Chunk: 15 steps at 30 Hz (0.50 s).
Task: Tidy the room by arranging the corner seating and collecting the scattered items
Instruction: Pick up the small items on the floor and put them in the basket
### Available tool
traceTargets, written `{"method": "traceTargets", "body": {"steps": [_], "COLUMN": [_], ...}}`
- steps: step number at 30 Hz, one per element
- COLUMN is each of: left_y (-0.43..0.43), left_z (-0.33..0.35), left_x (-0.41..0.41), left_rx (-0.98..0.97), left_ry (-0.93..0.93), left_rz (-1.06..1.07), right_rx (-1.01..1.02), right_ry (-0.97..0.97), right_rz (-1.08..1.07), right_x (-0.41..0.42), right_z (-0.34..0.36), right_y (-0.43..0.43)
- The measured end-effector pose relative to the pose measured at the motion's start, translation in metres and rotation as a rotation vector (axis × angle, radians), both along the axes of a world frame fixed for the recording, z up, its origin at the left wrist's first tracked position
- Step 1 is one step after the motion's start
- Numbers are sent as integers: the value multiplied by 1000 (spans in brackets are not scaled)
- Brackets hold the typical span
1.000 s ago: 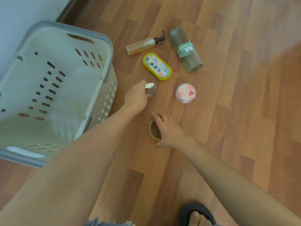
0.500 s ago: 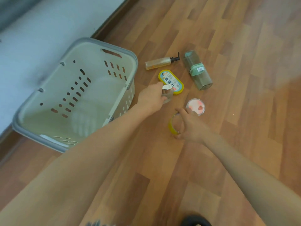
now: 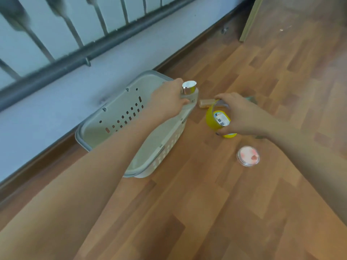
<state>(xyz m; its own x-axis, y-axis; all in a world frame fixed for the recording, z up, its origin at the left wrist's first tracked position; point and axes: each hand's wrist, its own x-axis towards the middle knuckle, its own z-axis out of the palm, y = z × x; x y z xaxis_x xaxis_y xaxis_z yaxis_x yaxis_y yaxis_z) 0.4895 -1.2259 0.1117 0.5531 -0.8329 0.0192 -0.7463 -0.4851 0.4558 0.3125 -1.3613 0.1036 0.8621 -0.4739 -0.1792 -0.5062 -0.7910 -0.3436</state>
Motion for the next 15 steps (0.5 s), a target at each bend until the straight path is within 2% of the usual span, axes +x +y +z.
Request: {"method": "traceTargets", "body": {"steps": [8,15], "left_y": [73,108], "left_z": [2,-24], "left_x": [54,87], "left_rx": [27,72], "left_ry": [83,89], "left_rz": [194,244], "right_rx": [-86,-40], "right_ry": [-84,-5], "right_rz": [151,191], "right_x": [92,158], "right_z": [17,-2], "right_y": [21,49]}}
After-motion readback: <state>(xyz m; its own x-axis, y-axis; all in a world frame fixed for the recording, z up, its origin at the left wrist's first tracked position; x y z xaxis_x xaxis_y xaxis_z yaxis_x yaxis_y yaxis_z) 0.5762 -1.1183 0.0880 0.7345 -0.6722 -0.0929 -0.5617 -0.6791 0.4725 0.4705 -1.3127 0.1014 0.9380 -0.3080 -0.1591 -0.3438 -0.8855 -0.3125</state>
